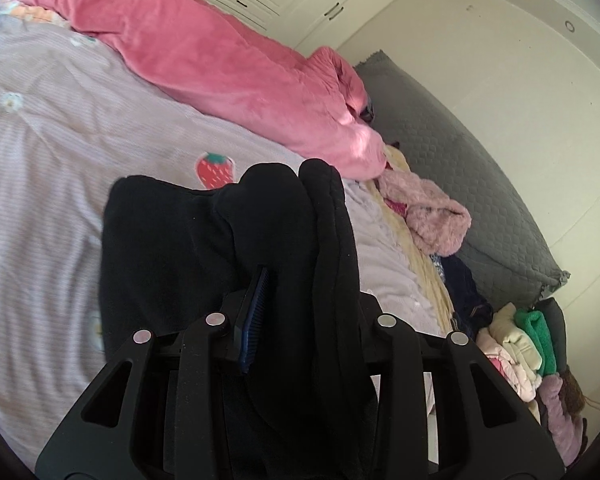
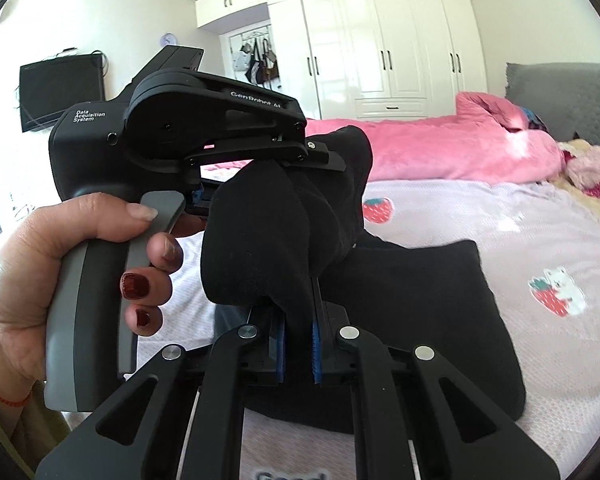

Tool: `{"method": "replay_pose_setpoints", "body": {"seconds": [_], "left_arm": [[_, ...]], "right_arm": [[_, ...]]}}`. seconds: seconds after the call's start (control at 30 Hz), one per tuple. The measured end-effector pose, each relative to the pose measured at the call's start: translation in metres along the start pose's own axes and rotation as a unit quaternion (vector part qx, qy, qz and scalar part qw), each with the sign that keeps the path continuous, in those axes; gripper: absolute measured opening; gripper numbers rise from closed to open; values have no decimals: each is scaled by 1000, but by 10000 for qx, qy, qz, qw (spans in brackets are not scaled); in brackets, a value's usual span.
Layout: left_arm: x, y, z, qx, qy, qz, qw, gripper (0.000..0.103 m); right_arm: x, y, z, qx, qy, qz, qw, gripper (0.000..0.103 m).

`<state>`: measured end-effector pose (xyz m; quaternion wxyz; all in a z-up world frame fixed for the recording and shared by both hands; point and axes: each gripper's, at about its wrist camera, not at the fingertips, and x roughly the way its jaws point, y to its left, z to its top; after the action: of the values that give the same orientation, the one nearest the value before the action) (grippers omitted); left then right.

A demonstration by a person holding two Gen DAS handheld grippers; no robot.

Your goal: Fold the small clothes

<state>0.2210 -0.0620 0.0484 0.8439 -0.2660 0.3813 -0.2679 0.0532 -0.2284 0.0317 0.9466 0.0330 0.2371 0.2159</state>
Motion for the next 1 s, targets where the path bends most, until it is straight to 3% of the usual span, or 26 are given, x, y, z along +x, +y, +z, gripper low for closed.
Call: {"method": "replay_pose_setpoints", "body": {"seconds": [0.43, 0.5, 0.57, 0.63, 0.73, 0.93, 1.0], "left_arm": [[59, -25, -18, 95, 390, 111, 9991, 26], [66, -29, -22, 130, 472, 59, 9988, 34], [69, -32, -23, 128, 490, -16, 9987, 49], [67, -35, -23, 167, 413, -58, 9990, 55], [59, -36, -20, 175, 281, -31, 9994, 56], [49, -23, -13, 430, 310, 796, 9954, 58], [49, -20, -13, 541, 346, 997, 9929, 60]], "right_arm": [[-9, -37, -20, 345, 150, -225, 9990, 7], [-10, -45, -24, 497, 201, -212, 9983, 7], [-11, -52, -28, 647, 251, -227, 9973, 7], [-10, -63, -33, 869, 347, -256, 9953, 7], [-10, -76, -44, 1365, 493, -76, 9894, 7], [-20, -89, -57, 1966, 571, 208, 9786, 19], [-25, -93, -53, 2155, 525, 281, 9747, 31]]}}
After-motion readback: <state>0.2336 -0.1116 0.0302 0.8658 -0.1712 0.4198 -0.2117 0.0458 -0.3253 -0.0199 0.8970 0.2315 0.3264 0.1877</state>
